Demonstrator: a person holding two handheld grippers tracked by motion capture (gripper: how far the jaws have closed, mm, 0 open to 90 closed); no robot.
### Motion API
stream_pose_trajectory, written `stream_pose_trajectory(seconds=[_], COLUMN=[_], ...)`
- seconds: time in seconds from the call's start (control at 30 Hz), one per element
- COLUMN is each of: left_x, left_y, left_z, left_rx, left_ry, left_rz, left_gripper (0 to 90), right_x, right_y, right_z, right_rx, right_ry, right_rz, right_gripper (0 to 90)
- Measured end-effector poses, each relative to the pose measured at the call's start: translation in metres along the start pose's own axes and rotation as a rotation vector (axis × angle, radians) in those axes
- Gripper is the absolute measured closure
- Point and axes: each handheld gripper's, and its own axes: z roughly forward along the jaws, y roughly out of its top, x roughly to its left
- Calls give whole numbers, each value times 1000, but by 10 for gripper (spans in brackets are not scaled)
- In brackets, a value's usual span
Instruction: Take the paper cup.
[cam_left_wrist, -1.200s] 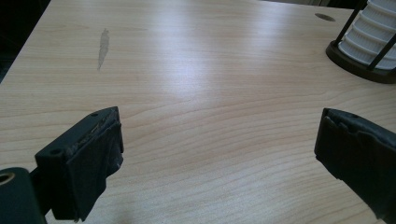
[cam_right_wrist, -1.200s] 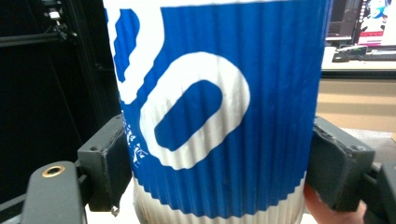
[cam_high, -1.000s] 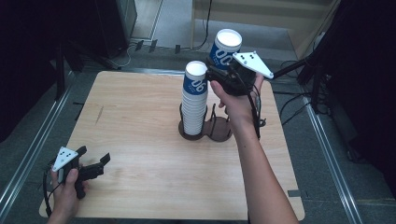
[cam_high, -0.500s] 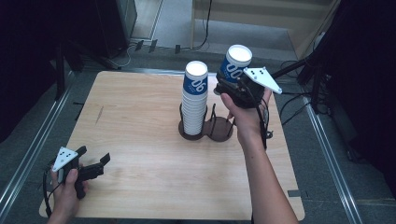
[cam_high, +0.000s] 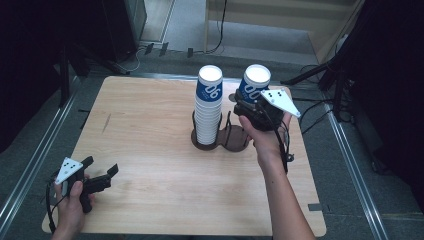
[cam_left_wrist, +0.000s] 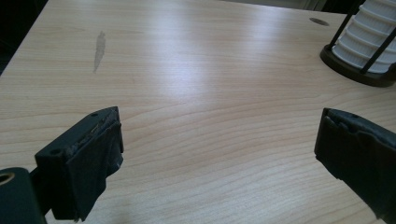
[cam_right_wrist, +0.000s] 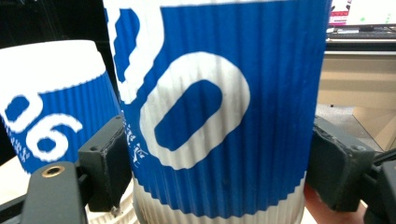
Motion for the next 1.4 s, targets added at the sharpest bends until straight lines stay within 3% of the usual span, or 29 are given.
stream_pose_trajectory(seconds=[0.37, 0.57, 0.83, 0.93, 1.4], left_x=[-4, -11, -23, -28, -71], left_y=[2, 10, 22, 26, 61], left_z=[4, 1, 2, 3, 13], left_rx=[-31, 22, 38, 37, 4], left_ry=[32, 28, -40, -53, -159], left_rz=[24, 74, 68, 74, 113], left_gripper=[20, 20, 20, 19, 19], right_x=[-6, -9, -11, -11, -10], right_y=[-19, -28, -40, -44, -69], right_z=[-15, -22, -31, -33, -40], right_rx=[6, 7, 14, 15, 55], right_ry=[5, 8, 19, 22, 31], right_rz=[-19, -19, 0, -13, -32], right_gripper=[185, 185, 185, 185, 185])
